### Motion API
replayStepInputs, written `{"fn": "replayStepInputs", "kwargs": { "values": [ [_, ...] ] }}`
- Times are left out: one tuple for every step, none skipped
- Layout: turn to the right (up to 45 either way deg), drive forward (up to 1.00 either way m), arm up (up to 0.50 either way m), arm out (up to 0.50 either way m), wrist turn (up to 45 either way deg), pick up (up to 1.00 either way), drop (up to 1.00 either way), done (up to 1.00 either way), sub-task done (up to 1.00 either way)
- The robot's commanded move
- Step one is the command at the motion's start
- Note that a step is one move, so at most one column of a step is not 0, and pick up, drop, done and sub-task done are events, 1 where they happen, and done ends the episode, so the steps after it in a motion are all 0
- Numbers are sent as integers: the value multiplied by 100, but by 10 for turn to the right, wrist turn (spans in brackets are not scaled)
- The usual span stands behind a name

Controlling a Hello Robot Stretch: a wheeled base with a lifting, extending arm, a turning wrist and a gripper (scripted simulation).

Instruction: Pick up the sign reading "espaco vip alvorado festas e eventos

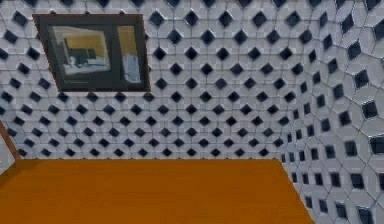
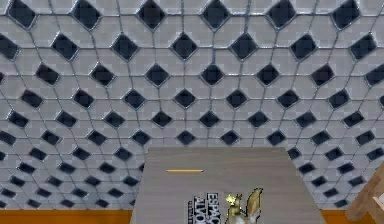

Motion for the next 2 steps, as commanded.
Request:
{"fn": "replayStepInputs", "kwargs": {
  "values": [
    [0, 0, 50, 0, 0, 0, 0, 0, 0],
    [0, 0, 28, 0, 0, 0, 0, 0, 0]
  ]
}}
